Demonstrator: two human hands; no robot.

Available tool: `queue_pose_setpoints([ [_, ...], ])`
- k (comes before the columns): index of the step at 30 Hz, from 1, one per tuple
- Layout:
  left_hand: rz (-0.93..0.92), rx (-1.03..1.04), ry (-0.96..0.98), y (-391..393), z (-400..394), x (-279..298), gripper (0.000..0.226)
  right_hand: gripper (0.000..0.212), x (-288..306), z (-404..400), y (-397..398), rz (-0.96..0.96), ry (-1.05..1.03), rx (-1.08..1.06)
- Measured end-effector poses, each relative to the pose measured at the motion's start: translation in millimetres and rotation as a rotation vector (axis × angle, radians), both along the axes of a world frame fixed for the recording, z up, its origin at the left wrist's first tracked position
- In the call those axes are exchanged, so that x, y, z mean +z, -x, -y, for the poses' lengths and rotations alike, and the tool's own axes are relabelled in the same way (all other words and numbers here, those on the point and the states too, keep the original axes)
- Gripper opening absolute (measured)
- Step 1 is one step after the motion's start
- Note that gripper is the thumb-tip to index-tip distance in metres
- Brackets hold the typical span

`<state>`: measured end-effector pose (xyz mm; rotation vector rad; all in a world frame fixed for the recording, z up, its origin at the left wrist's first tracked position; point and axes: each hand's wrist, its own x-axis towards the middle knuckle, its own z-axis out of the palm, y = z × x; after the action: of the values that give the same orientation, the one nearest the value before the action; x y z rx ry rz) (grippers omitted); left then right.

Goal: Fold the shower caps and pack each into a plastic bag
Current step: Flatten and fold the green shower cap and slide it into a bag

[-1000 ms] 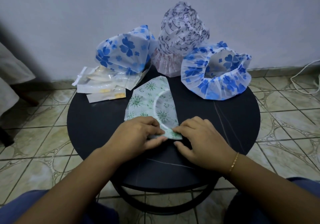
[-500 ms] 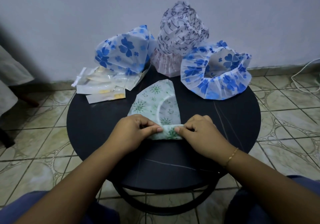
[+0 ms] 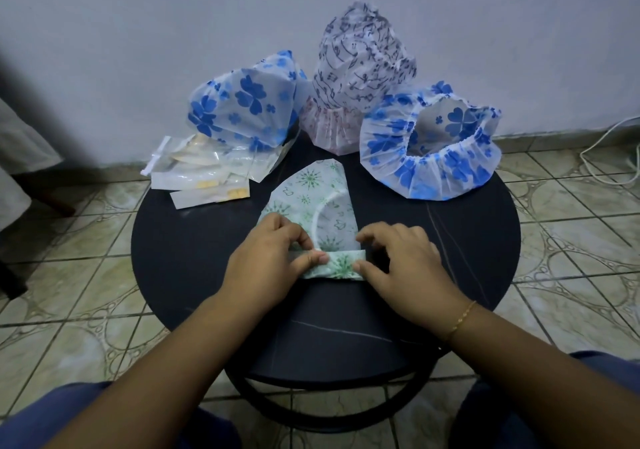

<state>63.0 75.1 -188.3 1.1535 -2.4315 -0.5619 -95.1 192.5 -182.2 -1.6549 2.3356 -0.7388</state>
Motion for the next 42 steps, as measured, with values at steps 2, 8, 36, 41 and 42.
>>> queue_pose_setpoints([
  [2, 0.006, -0.042, 0.051, -0.8, 0.4, -1.1, 0.025, 0.021, -2.3, -0.3, -1.4, -0.077, 0.030, 0.073],
  [8, 0.129, -0.261, 0.086, -12.0, 6.9, 4.2, 0.075, 0.039, -2.2, -2.7, 7.4, -0.121, -0.060, 0.230],
  [36, -0.049, -0.040, -0.240, -18.8, 16.1, 17.1, 0.012, 0.007, -0.9, 20.0, 9.2, 0.355, 0.013, -0.038],
  [41, 0.075, -0.121, 0.037, -21.7, 16.3, 12.2, 0.017, 0.014, -7.7, 22.0, 11.6, 0.125, 0.010, -0.023],
  [42, 0.064, -0.174, 0.143, -21.2, 17.2, 10.4, 0.022, 0.015, -9.5, 21.8, 12.1, 0.067, 0.033, -0.007],
])
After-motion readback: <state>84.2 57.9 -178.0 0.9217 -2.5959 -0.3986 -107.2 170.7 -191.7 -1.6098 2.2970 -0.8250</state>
